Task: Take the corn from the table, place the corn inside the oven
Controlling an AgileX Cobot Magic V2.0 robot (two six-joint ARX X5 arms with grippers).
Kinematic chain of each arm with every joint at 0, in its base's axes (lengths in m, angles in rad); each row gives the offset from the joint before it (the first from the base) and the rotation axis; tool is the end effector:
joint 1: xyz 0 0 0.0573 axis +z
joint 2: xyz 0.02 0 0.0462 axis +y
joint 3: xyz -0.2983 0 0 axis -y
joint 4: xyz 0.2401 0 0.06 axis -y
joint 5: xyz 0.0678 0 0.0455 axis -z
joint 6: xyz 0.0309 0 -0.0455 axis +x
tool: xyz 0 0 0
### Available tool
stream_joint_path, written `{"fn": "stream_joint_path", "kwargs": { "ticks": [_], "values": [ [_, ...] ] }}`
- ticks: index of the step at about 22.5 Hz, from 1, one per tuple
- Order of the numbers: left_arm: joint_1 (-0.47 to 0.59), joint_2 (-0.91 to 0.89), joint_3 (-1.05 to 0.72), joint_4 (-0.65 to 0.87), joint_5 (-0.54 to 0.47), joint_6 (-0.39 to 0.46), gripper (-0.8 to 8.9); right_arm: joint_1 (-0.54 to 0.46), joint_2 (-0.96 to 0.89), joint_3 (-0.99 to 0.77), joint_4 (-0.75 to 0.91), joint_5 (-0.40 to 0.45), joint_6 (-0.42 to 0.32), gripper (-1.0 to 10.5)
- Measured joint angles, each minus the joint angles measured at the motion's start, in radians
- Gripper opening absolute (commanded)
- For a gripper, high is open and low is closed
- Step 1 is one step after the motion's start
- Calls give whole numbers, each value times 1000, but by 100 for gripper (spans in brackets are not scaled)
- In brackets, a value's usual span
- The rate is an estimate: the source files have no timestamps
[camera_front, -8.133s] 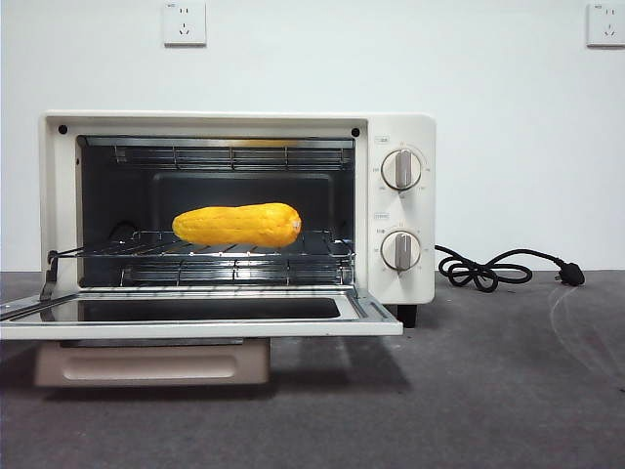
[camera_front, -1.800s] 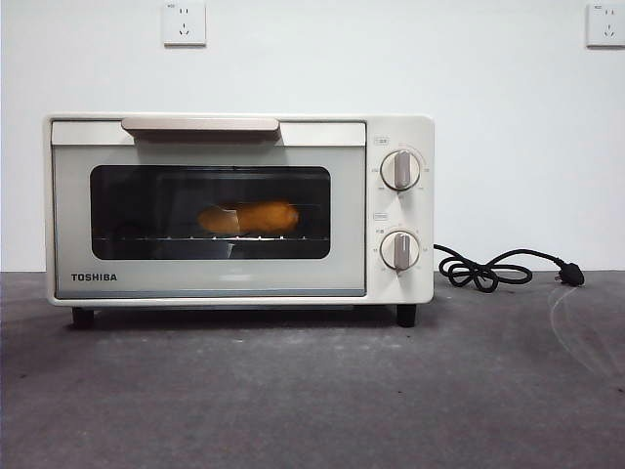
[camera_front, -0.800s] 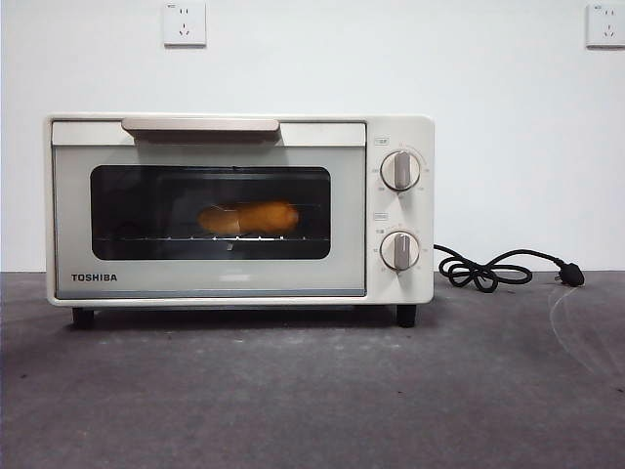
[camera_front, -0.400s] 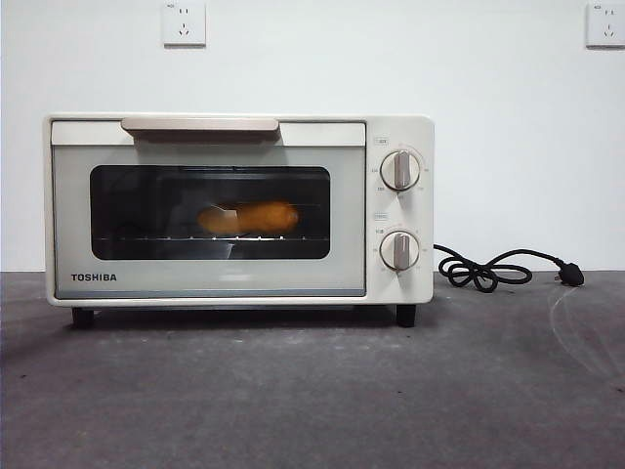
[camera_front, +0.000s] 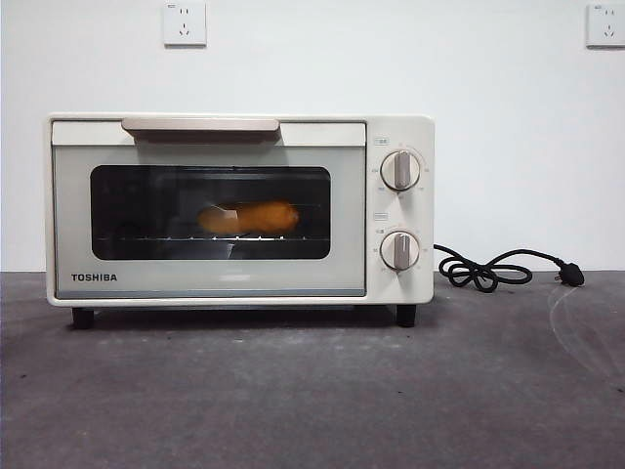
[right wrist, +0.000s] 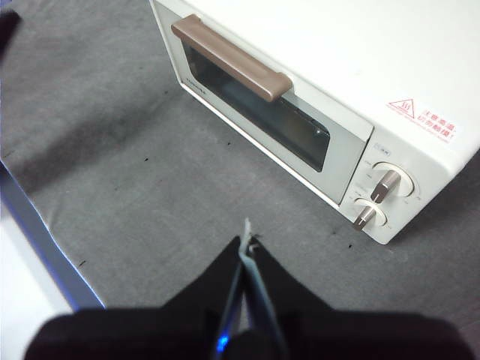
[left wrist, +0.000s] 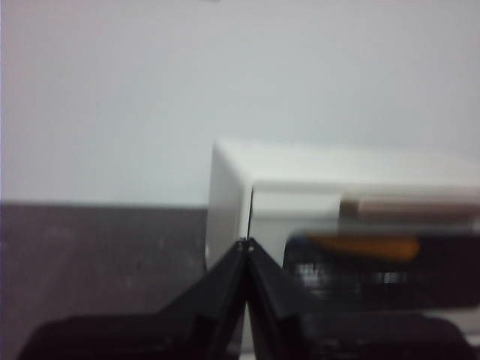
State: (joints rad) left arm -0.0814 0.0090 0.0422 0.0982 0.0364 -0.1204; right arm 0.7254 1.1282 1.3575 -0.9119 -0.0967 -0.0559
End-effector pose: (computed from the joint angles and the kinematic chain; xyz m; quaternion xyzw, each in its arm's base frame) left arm 0.0572 -0.0058 0.1871 -0.0614 -0.0620 -0.0626 0.9942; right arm 0.1394 0.1276 0.4239 -0.1276 0.3077 0.3853 0.8606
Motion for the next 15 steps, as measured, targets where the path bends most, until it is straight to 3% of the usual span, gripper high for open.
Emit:
{"fn": "stream_joint_path", "kwargs": {
  "ticks": [2, 11, 15],
  "values": [
    [0, 0, -23, -5, 0, 0, -4, 0, 0, 0, 0, 0, 0, -1],
    [0, 0, -24, -278, -1, 26, -4, 0, 0, 0, 1, 11, 0, -1],
    [0, 0, -24, -277, -4, 54, -3, 0, 0, 0, 0, 13, 0, -1]
  ]
}}
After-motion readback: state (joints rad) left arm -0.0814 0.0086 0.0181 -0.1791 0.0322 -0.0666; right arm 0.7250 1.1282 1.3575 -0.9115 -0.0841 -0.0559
